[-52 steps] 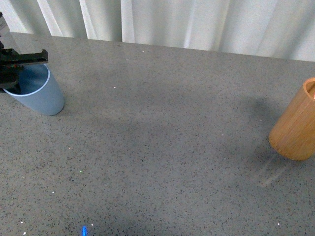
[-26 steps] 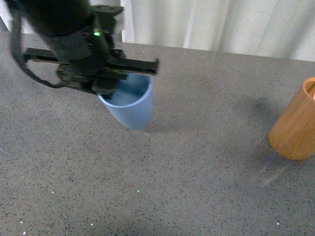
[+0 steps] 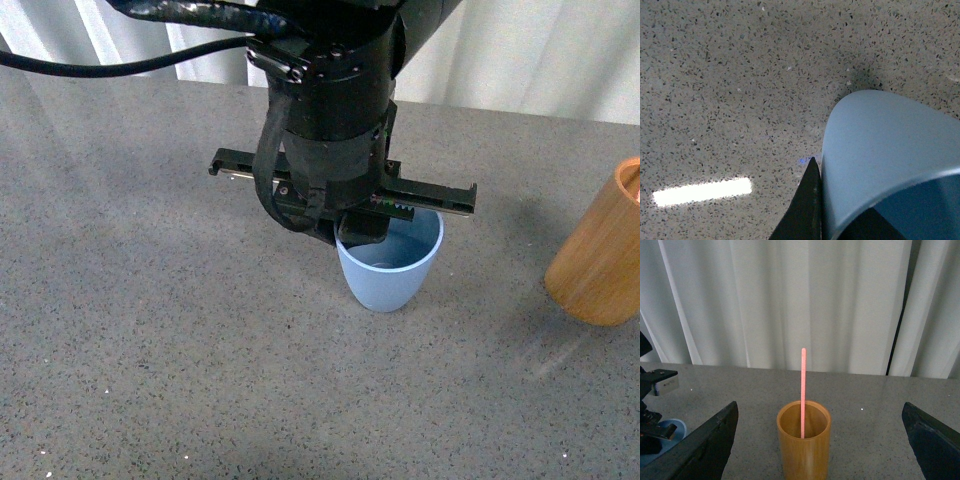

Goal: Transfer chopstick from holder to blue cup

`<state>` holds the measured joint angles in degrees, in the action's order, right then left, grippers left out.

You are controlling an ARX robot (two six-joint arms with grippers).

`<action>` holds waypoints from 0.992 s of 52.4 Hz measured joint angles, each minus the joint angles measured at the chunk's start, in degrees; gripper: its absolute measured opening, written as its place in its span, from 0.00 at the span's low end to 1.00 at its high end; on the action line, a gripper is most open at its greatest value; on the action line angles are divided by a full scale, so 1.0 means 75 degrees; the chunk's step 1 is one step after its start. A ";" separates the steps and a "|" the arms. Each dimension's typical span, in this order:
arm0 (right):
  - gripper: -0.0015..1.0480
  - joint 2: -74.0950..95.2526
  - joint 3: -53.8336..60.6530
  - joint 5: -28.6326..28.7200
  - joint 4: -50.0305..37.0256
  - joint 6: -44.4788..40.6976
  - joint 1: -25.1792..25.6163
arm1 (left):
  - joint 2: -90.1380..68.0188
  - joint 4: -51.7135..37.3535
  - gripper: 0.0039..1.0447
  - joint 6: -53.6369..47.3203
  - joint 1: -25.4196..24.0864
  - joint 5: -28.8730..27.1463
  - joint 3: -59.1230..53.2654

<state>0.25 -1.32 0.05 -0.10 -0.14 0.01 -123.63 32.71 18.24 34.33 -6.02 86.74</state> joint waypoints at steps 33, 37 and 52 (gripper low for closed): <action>0.90 0.0000 0.0000 0.0003 0.0000 0.0000 0.0000 | 0.0058 -0.0306 0.64 0.0181 -0.0114 0.0347 0.0210; 0.90 0.0000 0.0000 0.0000 0.0000 0.0000 0.0000 | 0.0941 -0.0933 0.80 0.0184 -0.0391 0.0425 -0.0504; 0.90 0.0000 0.0000 0.0003 0.0000 0.0000 0.0000 | 0.6056 -0.5572 0.88 -0.0125 -0.1982 0.0513 -0.4954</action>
<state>0.25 -1.32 0.08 -0.10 -0.14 0.01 -78.22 -9.08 17.30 19.46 -2.17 49.58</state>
